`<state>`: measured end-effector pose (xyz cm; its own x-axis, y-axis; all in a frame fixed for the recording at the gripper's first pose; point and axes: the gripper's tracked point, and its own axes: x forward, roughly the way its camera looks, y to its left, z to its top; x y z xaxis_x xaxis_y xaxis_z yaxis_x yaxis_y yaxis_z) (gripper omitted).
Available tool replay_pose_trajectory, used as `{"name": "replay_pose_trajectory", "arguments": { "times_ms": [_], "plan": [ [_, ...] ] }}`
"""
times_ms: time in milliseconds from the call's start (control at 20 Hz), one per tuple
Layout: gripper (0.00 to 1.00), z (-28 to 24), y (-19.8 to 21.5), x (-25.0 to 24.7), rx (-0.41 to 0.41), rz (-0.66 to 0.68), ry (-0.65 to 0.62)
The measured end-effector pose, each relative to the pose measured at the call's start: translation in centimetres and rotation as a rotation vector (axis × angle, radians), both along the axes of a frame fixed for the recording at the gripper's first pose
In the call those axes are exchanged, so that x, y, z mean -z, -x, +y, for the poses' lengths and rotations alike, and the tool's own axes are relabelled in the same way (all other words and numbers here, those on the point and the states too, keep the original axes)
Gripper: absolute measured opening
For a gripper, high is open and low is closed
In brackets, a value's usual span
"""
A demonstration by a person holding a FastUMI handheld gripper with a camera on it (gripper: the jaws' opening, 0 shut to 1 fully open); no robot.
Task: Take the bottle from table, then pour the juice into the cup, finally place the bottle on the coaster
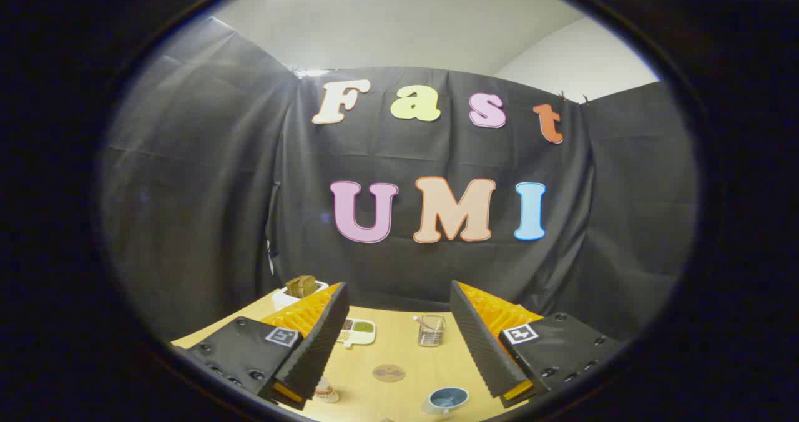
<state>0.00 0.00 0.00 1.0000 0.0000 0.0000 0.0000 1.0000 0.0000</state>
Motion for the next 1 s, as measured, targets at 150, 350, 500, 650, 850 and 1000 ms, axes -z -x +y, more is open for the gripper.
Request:
{"name": "replay_pose_trajectory", "arguments": {
  "times_ms": [150, 350, 500, 650, 850, 1000],
  "plan": [
    [0.91, -0.8, 0.5, 0.8, 0.032, 0.021, 0.007],
    [0.91, -0.8, 0.7, 0.7, 0.049, 0.014, -0.020],
    [0.91, -0.5, 1.0, 1.1, 0.051, 0.013, -0.042],
    [0.91, 0.2, 1.6, 1.9, 0.044, 0.030, -0.051],
    [0.91, 2.1, 2.7, 3.2, 0.024, 0.050, -0.065],
    [0.91, 3.7, 3.5, 4.8, 0.005, 0.084, -0.057]
  ]
}}
